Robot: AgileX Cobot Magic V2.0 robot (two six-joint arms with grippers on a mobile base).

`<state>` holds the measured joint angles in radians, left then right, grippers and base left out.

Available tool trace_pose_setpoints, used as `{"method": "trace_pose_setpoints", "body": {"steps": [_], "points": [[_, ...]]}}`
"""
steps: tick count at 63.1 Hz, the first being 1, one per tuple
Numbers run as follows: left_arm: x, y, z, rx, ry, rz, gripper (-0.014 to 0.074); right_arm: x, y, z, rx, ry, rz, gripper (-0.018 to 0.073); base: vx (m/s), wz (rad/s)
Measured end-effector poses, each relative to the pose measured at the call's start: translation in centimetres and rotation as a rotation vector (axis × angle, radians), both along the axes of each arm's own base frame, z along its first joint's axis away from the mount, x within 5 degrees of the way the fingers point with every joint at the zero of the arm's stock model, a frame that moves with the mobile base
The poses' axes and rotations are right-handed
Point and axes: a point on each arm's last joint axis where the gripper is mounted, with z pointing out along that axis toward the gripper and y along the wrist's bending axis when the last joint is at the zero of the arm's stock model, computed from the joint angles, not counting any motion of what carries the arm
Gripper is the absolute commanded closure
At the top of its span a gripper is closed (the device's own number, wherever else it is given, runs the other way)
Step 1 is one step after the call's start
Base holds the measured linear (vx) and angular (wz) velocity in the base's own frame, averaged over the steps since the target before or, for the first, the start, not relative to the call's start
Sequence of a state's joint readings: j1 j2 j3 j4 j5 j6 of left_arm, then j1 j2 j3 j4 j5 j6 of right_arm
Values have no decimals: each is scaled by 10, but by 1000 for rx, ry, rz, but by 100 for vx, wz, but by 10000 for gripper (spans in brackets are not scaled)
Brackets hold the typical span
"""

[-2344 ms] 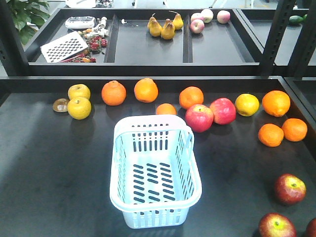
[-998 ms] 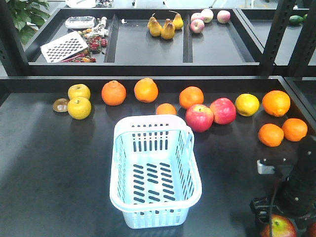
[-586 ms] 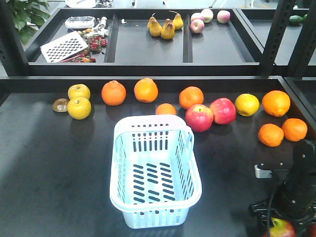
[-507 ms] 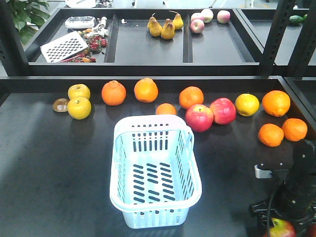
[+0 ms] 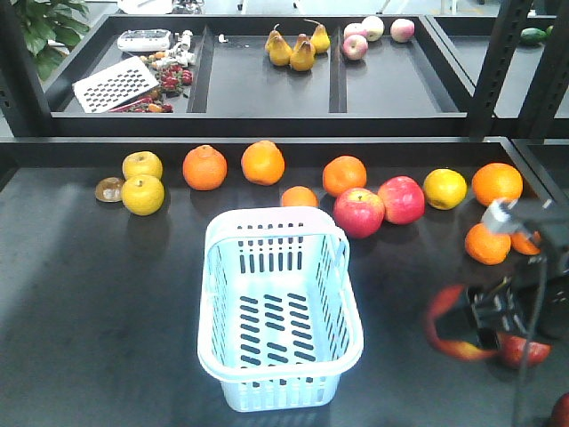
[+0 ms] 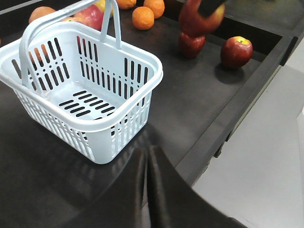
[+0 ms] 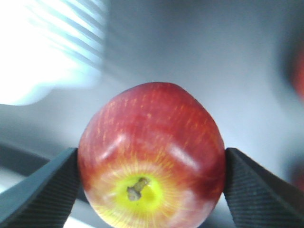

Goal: Pick three apples into basket with both arms
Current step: 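Carry the apple over the basket and release it with the right gripper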

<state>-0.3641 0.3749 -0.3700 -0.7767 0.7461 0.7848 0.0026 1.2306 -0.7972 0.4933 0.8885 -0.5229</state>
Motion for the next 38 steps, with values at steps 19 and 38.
{"method": "trace_pose_setpoints", "body": {"steps": [19, 38], "points": [[0, 0, 0, 0, 0, 0, 603, -6, 53, 22, 291, -140, 163, 558, 0, 0], [0, 0, 0, 0, 0, 0, 603, 31, 132, -31, 189, -141, 280, 370, 0, 0]]}}
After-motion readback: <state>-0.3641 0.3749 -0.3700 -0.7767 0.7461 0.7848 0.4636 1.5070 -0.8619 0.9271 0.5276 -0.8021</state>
